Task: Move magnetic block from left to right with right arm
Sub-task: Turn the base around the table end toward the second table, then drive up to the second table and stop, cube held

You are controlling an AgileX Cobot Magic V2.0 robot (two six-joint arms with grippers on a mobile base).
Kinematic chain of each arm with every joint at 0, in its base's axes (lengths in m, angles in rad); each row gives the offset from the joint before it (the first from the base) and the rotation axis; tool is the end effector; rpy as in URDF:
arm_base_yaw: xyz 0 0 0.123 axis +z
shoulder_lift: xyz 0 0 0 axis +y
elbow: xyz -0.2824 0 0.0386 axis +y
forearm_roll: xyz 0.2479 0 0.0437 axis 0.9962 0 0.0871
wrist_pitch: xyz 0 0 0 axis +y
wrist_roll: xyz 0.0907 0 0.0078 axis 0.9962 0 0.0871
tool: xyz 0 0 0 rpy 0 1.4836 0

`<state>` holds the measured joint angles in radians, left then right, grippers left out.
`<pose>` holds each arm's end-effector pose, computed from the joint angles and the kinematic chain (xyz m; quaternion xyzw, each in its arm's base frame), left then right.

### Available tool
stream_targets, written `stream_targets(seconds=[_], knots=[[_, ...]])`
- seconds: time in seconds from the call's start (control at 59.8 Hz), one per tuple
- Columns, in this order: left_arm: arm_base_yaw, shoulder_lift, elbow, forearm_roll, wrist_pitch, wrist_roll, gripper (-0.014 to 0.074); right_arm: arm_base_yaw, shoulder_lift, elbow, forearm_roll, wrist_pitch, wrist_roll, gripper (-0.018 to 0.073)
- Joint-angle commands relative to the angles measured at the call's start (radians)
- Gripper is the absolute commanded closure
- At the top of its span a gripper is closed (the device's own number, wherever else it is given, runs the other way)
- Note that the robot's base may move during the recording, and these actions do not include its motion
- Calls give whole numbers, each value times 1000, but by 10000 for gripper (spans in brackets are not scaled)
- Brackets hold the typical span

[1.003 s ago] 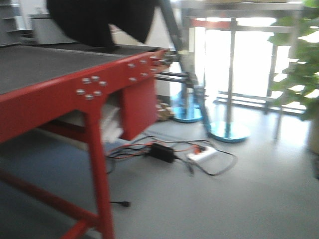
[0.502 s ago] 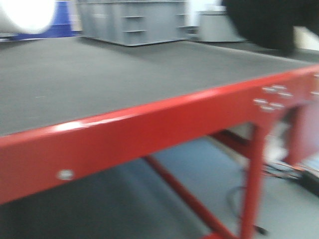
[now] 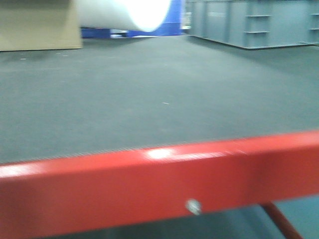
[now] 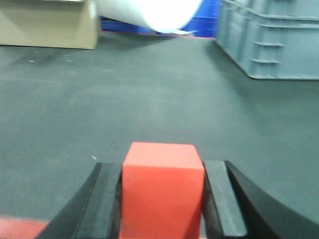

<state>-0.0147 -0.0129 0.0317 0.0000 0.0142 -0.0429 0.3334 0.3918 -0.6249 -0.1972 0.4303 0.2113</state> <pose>0.0567 -0.0008 0.2018 -0.0097 0.6876 -0.0209 0.7257 0.0734 0.0175 0.3569 -0.0844 0.7375 0.0916 0.6637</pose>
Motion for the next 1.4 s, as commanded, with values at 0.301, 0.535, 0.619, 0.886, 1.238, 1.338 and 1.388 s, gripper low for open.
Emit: stream_targets(seconds=[0.301, 0.535, 0.619, 0.886, 1.238, 1.338, 1.388], knots=[[2, -11, 8, 0, -90, -4, 713, -8, 6, -26, -17, -89, -6, 303], [2, -11, 8, 0, -90, -4, 713, -8, 6, -26, -17, -89, -6, 303], [2, -11, 8, 0, -90, -4, 713, -8, 6, -26, -17, -89, -6, 303], [2, -11, 8, 0, -90, -4, 713, -8, 6, -26, -17, -89, -6, 303], [2, -11, 8, 0, -90, -4, 712, -8, 6, -26, -17, -89, -6, 303], [2, -11, 8, 0, -90, -4, 713, -8, 6, -26, -17, -89, -6, 303], [2, -11, 8, 0, -90, -4, 713, -8, 6, -26, -17, -89, -6, 303]])
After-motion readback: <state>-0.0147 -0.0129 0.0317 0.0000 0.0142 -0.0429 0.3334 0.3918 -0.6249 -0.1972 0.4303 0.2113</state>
